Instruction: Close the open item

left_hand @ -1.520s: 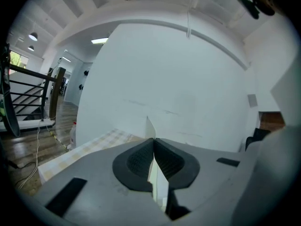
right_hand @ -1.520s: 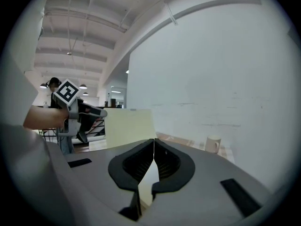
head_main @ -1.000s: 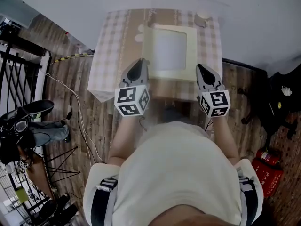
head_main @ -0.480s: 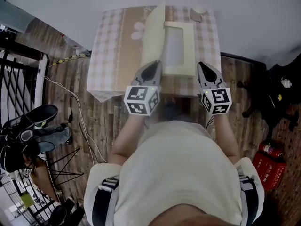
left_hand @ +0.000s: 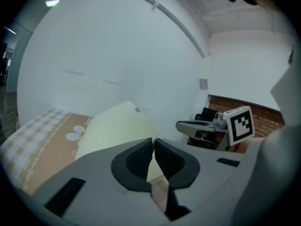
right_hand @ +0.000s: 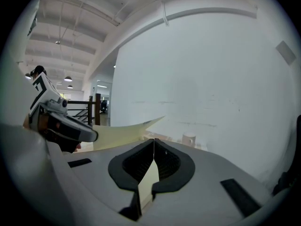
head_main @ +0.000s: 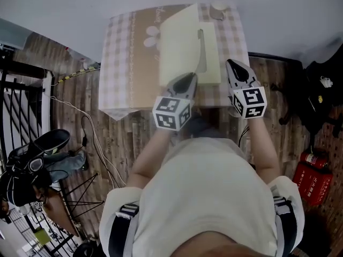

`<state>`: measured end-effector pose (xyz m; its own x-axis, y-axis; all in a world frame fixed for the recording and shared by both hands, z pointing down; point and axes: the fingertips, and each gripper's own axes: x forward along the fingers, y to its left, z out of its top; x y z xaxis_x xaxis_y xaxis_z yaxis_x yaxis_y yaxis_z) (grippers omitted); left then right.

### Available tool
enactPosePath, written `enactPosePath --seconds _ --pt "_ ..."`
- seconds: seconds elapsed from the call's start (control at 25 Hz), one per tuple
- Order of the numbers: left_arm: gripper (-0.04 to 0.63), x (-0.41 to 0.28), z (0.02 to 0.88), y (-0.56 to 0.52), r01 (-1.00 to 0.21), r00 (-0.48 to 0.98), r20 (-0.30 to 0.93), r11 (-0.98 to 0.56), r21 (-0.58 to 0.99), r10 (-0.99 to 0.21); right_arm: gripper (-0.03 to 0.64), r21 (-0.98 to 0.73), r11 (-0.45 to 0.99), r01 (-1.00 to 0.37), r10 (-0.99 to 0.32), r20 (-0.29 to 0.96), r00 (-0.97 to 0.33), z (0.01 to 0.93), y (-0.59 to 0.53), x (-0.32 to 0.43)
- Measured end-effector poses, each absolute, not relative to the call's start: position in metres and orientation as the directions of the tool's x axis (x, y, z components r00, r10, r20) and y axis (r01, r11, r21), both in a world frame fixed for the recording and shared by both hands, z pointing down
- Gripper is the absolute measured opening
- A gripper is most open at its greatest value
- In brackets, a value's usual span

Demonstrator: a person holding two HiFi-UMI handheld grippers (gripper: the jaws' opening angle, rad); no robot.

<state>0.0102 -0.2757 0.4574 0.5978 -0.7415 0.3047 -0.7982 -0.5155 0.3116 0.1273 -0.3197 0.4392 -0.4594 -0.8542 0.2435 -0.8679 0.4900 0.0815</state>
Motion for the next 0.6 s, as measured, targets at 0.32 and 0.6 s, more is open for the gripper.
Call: enactPosePath --seconds 0.32,0.6 --pt "0.009 0.037 0.478 -0.275 -0.788 0.615 0.356 -0.558 0.258 -0.704 0.002 0.086 0.493 -0.866 -0.853 0.242 -0.462 0.438 -0.351 0.128" --pt "0.011 0.057 0.501 -0.277 -0.771 0.631 0.410 -0.592 0.235 -0.659 0.002 0.096 0.523 -0.847 -0.834 0.265 -0.484 0.442 -0.383 0.122"
